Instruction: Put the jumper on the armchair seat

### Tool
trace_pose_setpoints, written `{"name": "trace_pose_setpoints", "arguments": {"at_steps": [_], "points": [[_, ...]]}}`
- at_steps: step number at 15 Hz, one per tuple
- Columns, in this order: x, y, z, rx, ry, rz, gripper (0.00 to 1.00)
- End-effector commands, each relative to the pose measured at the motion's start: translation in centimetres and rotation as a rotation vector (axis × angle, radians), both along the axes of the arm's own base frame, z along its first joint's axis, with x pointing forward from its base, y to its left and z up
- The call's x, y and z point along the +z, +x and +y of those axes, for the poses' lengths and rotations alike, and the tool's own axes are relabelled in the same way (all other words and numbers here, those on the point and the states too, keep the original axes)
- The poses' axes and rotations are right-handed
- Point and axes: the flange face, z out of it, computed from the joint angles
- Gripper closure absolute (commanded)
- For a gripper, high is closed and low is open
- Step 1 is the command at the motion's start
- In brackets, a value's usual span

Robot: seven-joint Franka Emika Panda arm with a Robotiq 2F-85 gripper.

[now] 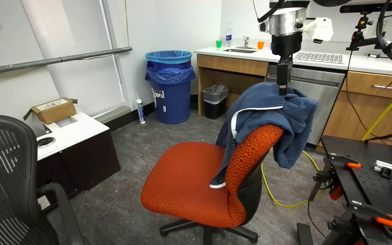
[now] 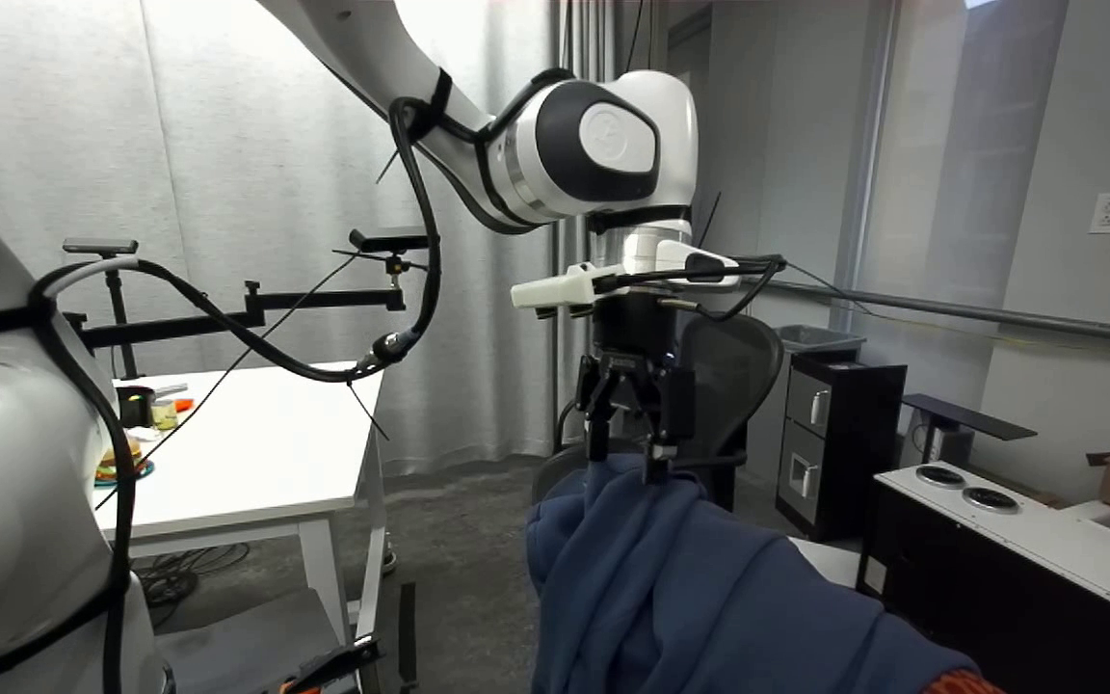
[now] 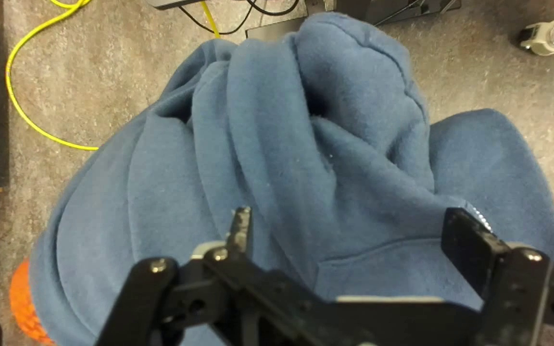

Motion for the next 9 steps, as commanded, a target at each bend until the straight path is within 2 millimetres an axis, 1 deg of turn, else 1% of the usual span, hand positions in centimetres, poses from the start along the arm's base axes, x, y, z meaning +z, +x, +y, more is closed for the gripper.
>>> {"name": "trace_pose_setpoints", "arguments": {"at_steps": [1,5,6,7,9], "points": [[-1.3,2.4,-0.7,0.035,-0.011,0.0,0.0],[-2.3,4.0,-0.7,0.037,-0.015,0.005,0.0],[-2.4,4.2,-0.7,0.034,-0.017,0.012,0.25],[-2.4,4.4,-0.7,0.035,-0.021,0.013,0.26],[-2.1,4.5,-0.6,0.032,-0.028,0.015,0.42]]}}
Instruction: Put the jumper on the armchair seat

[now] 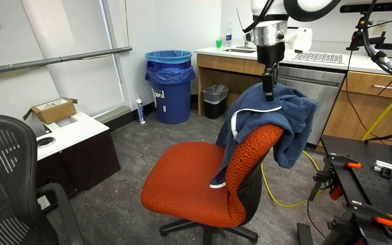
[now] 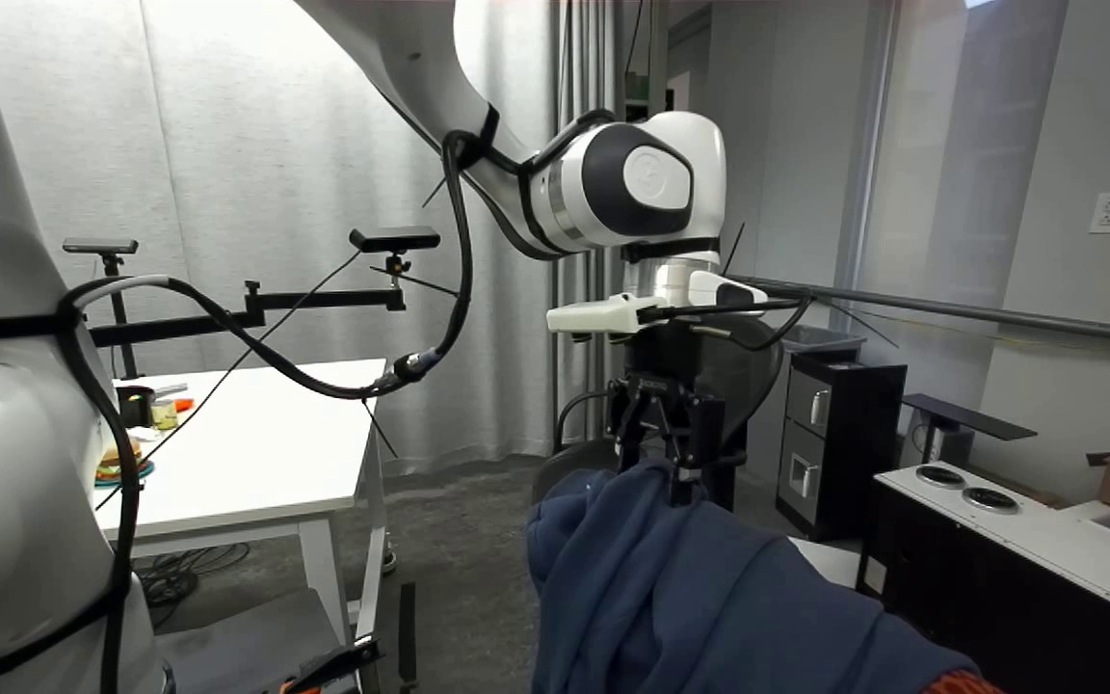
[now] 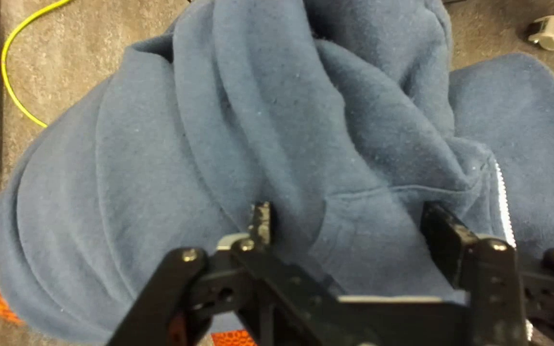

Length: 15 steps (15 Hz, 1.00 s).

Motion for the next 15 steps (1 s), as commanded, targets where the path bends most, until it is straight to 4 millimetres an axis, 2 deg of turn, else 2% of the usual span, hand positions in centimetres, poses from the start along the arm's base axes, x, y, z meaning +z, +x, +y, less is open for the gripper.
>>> {"name": "trace_pose_setpoints", "arguments": {"at_steps": [1,5,8,15], "points": [[0.9,0.7,0.0,0.013,-0.032,-0.003,0.51],[3.3,0.2,0.7,0.017,-0.035,-0.045,0.81],[7.0,-0.4,1.3,0.02,-0.022,-0.109,1.0],[21.0,-2.0,1.4,-0.017,0.026,-0.377,0.97]]}}
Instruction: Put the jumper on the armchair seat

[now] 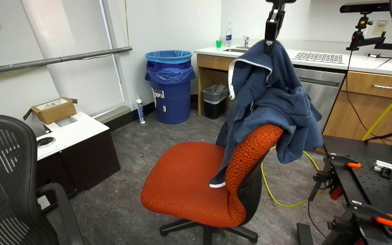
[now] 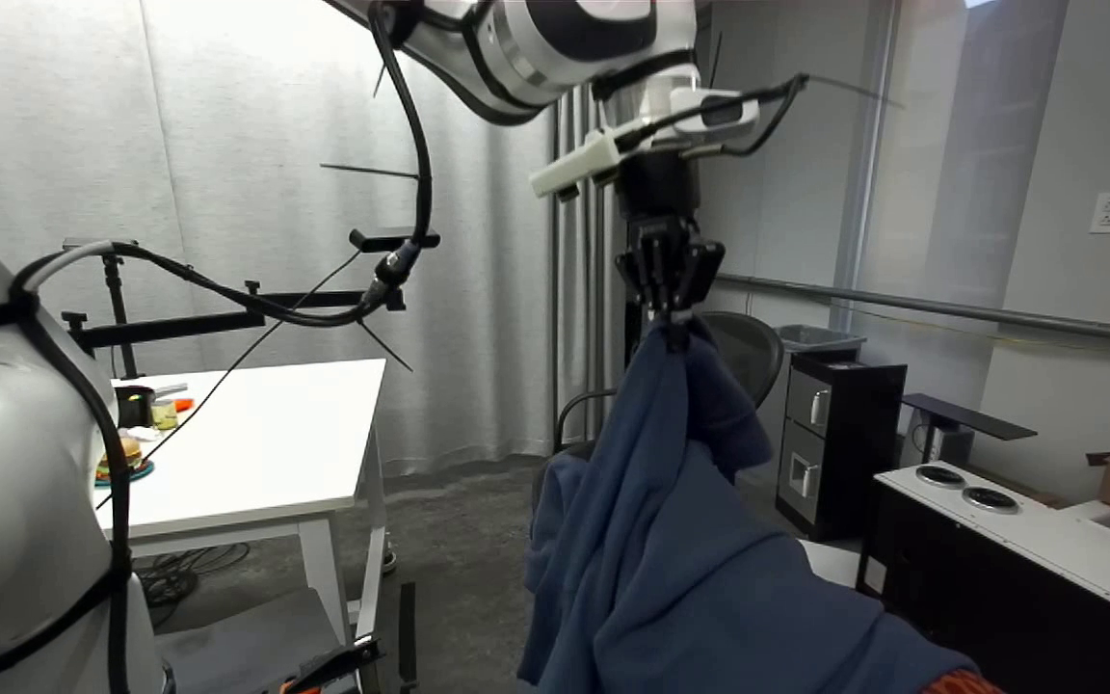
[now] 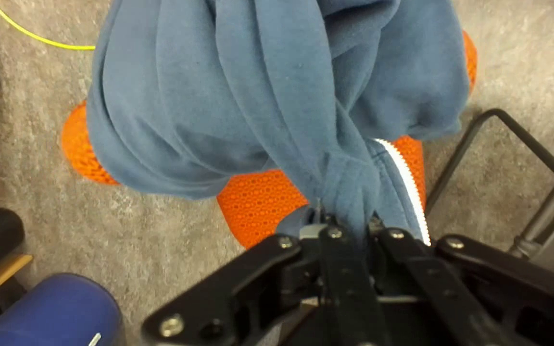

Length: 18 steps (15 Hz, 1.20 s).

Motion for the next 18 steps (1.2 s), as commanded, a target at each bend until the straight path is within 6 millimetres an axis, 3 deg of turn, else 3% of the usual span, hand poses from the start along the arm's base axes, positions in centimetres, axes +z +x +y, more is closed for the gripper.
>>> {"name": "trace_pose_setpoints", "arguments": {"at_steps": [1,6,9,15,18], "points": [[7.2,-0.7,-0.2,-0.025,0.037,-0.131,0.97],[12.5,1.6,-2.2,-0.09,0.072,-0.238,0.97],[16.3,3.6,-2.3,-0.125,0.086,-0.305,0.97],[25.4,6.4,1.6,-0.121,0.07,-0.456,0.97],[28.0,8.0,3.7,-0.091,0.075,-0.505,0.97]]}}
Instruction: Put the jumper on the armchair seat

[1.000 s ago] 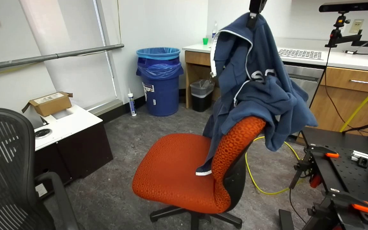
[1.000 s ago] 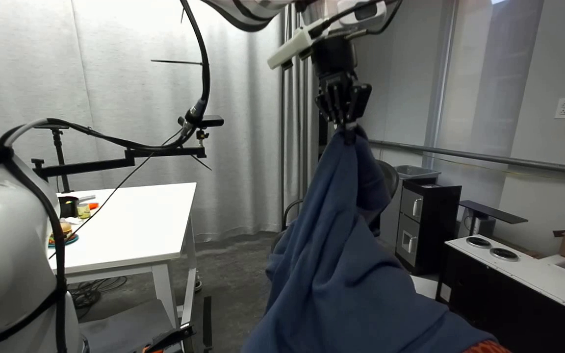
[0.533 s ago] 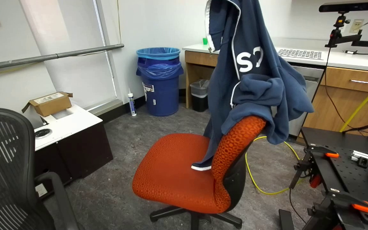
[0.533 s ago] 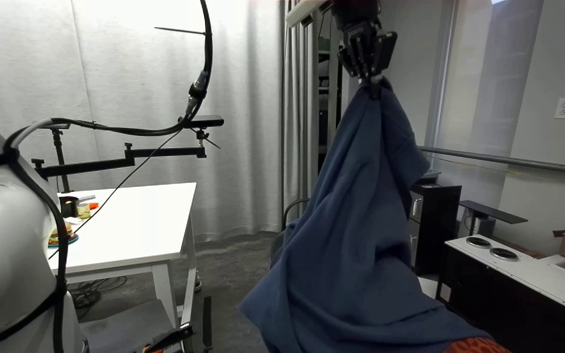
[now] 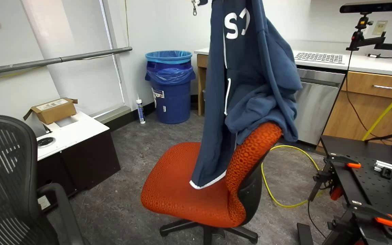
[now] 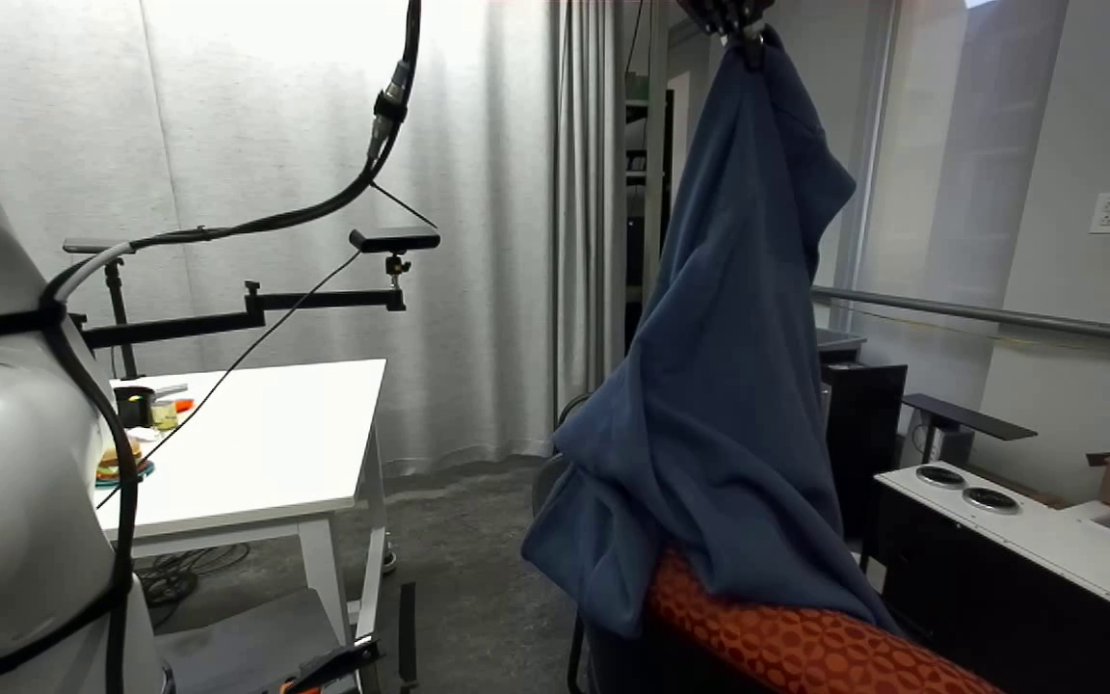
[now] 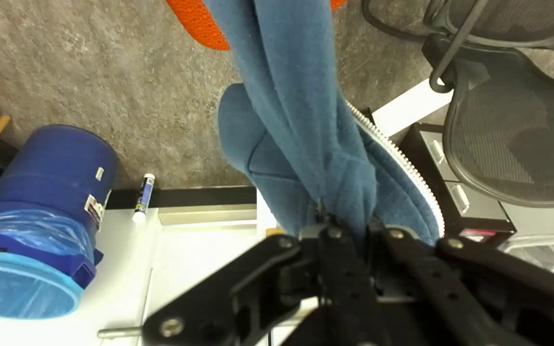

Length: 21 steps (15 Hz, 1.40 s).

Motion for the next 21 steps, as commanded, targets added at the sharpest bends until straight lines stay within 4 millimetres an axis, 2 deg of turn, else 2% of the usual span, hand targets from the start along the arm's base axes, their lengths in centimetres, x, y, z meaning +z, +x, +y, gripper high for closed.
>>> {"name": "trace_pose_setpoints", "arguments": {"at_steps": [1,3,7,10,11,15,21], "points": [[3.3,2.9,2.0,0.015,0.002,-0.048,0.97],[2.2,5.1,2.0,0.022,-0.001,-0.026,0.97],[-0.9,9.1,-0.2,0.002,0.028,0.049,0.97],[-3.7,10.8,-2.1,-0.017,0.054,0.106,0.97],[-4.4,10.9,-2.7,-0.03,0.056,0.115,0.97],[-7.4,8.8,-4.1,-0.041,0.021,0.156,0.97],[-12.5,7.5,-4.1,-0.026,0.047,0.294,0.97]]}}
